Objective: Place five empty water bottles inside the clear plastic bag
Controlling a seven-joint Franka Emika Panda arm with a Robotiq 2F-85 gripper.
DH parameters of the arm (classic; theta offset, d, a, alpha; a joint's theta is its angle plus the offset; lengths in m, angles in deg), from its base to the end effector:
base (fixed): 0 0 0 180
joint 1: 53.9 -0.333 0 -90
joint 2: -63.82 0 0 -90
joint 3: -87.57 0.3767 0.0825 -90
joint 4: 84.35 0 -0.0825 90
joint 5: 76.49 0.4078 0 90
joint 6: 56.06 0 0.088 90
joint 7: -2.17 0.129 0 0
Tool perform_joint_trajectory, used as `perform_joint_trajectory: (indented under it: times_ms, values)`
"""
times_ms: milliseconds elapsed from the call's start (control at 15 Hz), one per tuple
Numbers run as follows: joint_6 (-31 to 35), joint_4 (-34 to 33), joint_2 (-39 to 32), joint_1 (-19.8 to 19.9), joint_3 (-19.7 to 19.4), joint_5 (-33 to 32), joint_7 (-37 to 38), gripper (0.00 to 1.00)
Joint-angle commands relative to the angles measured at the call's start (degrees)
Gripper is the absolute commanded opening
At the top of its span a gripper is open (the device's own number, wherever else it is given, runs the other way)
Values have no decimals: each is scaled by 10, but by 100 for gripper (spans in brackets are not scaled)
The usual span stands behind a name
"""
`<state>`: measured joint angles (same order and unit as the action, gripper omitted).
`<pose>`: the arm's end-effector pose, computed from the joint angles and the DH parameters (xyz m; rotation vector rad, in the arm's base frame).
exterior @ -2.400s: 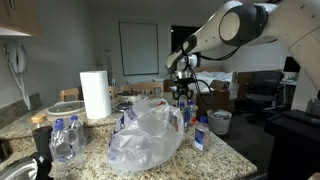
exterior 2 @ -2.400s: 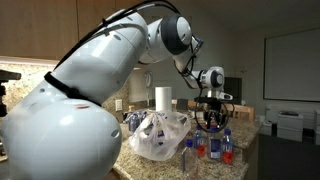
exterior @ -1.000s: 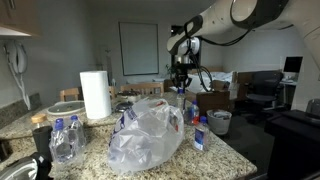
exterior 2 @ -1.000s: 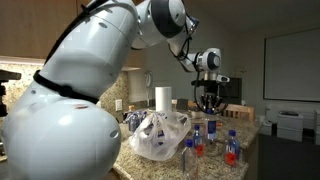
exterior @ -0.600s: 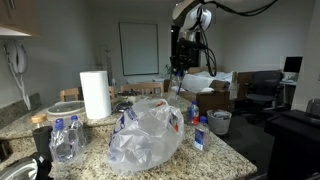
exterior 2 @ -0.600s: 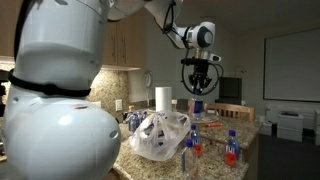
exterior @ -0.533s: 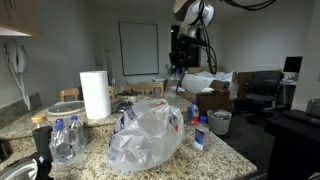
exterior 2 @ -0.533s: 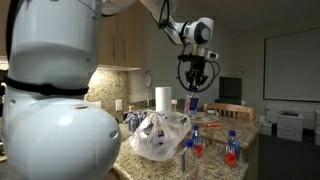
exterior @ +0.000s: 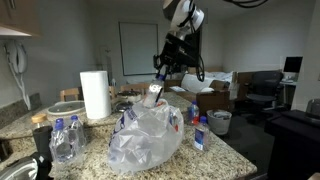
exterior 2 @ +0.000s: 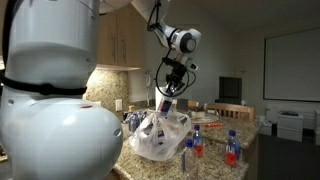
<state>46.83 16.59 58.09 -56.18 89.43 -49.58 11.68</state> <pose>0.6116 0.0917 0.5383 -2.6751 0.2898 0.1626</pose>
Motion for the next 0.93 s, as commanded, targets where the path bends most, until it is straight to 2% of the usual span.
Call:
perform_joint_trajectory:
  times_ms: [0,267,533,600,667,867]
  values:
    - [-19,-36,-78,2,4,39,46,14]
    - [-37,-79,-164,-4,18,61,78,14]
    - [-83,-132,-253,-17,39,74,90,14]
    - [-89,-139,-266,-19,40,78,97,60]
    - [-91,-140,-272,-18,40,85,99,61]
    - [-57,-106,-249,-12,37,116,87,79]
